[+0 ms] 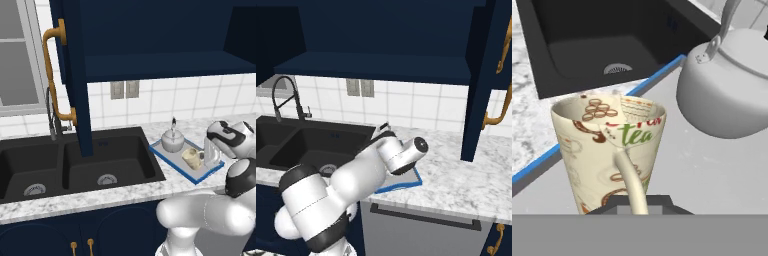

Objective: Pick the kettle from the counter and place it on the tray. Then pick the mug from the cabinet and place it on the tray. Then close the cabinet doors.

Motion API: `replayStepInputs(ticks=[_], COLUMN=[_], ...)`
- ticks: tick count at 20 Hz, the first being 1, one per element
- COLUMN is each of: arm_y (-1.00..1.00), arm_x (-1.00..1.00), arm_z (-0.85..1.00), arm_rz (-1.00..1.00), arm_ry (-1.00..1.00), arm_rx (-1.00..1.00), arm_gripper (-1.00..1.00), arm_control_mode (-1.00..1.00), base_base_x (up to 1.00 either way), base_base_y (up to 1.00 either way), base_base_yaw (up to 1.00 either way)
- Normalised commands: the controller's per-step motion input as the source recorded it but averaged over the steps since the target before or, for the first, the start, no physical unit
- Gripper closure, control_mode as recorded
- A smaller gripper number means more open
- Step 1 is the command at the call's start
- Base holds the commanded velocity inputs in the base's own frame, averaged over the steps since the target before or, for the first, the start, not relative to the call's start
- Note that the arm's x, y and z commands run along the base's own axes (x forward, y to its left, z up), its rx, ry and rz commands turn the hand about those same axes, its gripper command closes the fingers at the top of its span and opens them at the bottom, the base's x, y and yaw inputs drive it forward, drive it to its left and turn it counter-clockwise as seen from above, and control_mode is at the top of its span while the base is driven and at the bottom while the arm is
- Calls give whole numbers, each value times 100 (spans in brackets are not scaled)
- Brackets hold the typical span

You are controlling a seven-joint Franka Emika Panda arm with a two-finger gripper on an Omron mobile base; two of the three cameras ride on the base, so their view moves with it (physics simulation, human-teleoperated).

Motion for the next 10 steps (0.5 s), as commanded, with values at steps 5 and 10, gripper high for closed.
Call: replayStepInputs(ticks=[5,10], arm_y=[-12,-16], arm_x=[25,19], arm_z=[-16,-19], arm_rz=[5,4], arm_ry=[-2,-5], arm_rx=[0,0], arm_gripper=[100,100], arm_control_mode=[-100,-100], base_base_x=[0,0], base_base_y=[0,0], base_base_yaw=[0,0])
